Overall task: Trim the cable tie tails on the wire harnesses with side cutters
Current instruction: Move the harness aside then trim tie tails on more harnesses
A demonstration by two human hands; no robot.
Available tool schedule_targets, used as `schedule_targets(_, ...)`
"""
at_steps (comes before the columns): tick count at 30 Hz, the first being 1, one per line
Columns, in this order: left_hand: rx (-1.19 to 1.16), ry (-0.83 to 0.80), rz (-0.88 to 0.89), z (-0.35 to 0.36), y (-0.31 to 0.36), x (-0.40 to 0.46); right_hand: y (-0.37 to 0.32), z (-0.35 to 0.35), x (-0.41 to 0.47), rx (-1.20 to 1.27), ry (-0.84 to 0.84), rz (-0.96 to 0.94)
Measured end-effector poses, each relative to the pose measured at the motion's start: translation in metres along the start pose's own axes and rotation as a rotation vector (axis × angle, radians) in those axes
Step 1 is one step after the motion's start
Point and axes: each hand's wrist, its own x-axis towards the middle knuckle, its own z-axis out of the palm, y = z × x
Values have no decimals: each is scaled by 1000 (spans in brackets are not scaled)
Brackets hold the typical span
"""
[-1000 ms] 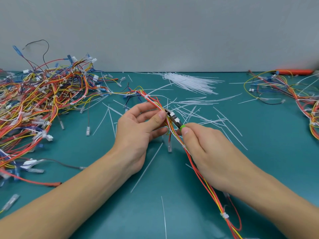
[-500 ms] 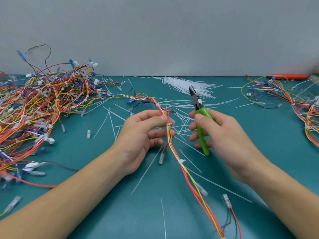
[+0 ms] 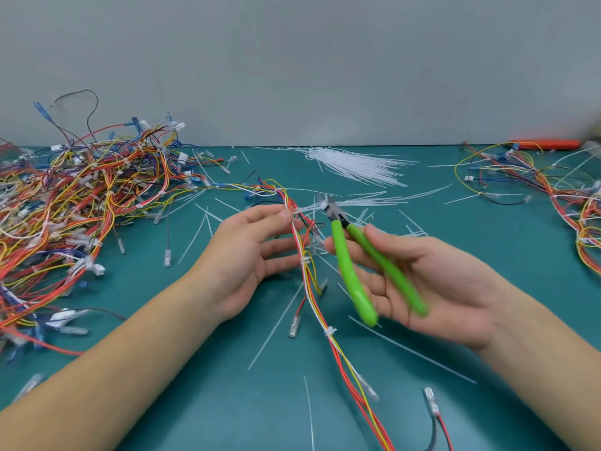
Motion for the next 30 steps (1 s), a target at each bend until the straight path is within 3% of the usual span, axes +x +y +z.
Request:
schedule_targets(5, -39, -54, -6, 4, -2, 0, 12, -1, 5, -84, 51, -38)
schedule_targets(9, 6, -76, 11, 7, -8, -1, 3, 4, 3, 33, -43, -17)
schedule_targets(19, -63, -69, -43, 6, -7, -1, 2, 4, 3, 168, -51, -131)
schedule_targets(30, -161, -84, -104, 6, -7, 1, 16, 15, 1, 272, -209, 22)
